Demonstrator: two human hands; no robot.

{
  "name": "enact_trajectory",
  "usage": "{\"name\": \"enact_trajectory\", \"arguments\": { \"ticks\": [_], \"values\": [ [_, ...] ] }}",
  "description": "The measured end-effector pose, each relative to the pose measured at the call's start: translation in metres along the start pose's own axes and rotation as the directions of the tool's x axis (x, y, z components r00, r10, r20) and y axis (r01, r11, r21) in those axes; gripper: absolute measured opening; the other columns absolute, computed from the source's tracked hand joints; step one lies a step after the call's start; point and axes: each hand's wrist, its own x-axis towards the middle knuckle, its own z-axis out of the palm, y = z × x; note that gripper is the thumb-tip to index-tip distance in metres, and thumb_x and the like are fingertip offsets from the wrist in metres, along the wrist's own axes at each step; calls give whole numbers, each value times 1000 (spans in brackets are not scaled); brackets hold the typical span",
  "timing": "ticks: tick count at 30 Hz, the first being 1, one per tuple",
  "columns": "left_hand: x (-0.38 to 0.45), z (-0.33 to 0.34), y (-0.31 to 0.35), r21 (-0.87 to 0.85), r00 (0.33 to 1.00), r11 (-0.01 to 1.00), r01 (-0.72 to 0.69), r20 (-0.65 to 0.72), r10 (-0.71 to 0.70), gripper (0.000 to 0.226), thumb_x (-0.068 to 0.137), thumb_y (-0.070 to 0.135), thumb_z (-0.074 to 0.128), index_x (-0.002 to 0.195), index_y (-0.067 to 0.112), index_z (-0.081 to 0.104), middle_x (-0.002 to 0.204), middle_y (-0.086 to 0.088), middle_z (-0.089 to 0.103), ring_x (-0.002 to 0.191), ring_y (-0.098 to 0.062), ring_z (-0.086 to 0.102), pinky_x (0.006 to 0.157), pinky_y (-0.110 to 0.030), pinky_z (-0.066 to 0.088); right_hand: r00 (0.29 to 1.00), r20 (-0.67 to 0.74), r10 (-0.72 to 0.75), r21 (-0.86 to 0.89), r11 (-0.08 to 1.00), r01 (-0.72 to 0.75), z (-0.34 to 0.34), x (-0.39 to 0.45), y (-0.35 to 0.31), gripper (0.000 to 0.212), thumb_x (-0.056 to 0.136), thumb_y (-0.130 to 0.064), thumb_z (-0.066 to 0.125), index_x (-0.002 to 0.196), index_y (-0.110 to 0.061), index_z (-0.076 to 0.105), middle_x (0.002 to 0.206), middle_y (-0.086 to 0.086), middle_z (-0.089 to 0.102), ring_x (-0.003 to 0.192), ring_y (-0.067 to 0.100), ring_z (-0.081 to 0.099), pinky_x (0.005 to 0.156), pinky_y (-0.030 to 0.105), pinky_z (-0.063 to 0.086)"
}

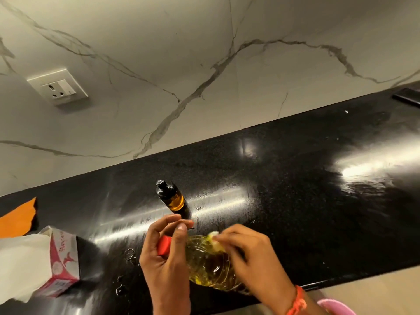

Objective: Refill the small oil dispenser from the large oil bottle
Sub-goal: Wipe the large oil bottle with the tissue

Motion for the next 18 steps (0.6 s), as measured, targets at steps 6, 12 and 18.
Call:
{"name": "enact_trajectory", "arguments": {
  "ticks": [6,12,18],
  "values": [
    [10,7,6,-173,976,971,167,-113,-188,20,85,27,69,103,20,71,58,-1,65,62,-13,67,77,-34,53,934,190,302,-140,950,-279,-8,-16,54,26,88,-11,71,96,-32,82,90,-21,73,93,-8,68,87,24,57],
    [15,17,13,-141,998,989,43,-46,-50,21,89,24,64,107,15,69,63,2,68,61,-11,64,72,-38,51,982,85,168,-48,985,-164,-7,6,19,23,90,-19,69,107,-30,80,93,-19,72,93,-6,66,86,19,53],
    [27,-12,8,-77,973,994,77,222,-58,46,86,13,65,131,23,65,69,-20,68,92,-35,74,96,-56,51,999,14,52,5,999,-52,9,18,-5,35,94,-16,67,126,-29,71,96,-20,62,95,-6,59,85,5,42]
  ]
}}
